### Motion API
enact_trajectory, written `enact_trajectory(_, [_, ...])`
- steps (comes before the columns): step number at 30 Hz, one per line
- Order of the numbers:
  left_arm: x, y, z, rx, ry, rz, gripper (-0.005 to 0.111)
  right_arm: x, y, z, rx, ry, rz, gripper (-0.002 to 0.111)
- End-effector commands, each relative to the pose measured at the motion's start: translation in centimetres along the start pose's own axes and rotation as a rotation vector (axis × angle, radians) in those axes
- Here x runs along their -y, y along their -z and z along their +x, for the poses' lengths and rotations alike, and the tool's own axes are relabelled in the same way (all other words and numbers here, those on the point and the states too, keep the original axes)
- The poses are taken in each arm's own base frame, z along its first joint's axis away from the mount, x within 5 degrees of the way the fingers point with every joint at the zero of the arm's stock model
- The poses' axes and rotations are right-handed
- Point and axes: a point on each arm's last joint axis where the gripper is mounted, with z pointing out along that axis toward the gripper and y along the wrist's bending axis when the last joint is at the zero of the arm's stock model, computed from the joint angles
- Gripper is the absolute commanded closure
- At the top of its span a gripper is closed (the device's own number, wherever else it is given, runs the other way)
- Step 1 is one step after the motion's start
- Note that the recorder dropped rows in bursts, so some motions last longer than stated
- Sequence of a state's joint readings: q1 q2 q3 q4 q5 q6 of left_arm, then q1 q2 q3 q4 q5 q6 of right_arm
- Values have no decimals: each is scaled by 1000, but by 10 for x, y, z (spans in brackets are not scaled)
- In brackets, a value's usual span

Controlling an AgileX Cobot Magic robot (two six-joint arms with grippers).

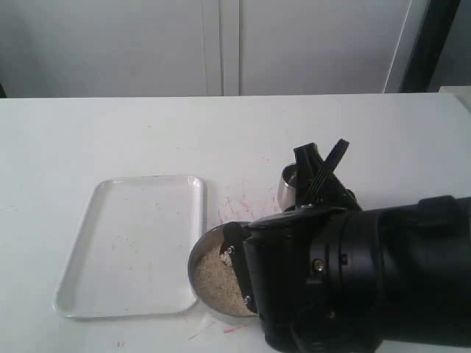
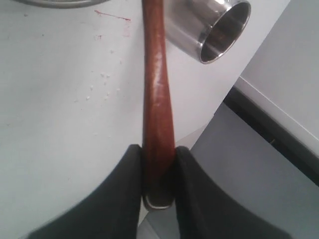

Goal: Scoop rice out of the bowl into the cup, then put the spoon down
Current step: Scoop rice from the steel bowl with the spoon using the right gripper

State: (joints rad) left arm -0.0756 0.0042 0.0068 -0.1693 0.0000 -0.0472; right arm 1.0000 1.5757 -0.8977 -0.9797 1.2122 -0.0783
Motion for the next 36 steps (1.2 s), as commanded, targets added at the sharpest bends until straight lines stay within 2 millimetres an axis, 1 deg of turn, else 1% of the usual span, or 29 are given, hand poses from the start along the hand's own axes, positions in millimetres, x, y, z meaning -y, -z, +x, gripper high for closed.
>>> enact_trajectory(1, [1, 1, -2, 10, 6, 8, 92, -6, 1, 0, 0, -103, -55, 108])
enact_trajectory(2, [1, 1, -2, 10, 6, 8, 92, -7, 1, -2, 17, -161, -66, 108])
enact_trajectory(5, [1, 1, -2, 10, 6, 8, 92, -11, 1, -6, 51, -214, -112, 108])
enact_trajectory(15, [1, 1, -2, 10, 6, 8, 92, -21, 4, -7, 37, -416, -235, 108])
enact_trajectory(20, [1, 1, -2, 10, 6, 8, 92, -26, 6, -7, 28, -474, -303, 108])
enact_trajectory(25, [1, 1, -2, 10, 6, 8, 92, -25, 8, -4, 42, -559, -339, 108])
enact_trajectory(36, [1, 1, -2, 10, 6, 8, 92, -30, 15, -6, 76, -638, -445, 108])
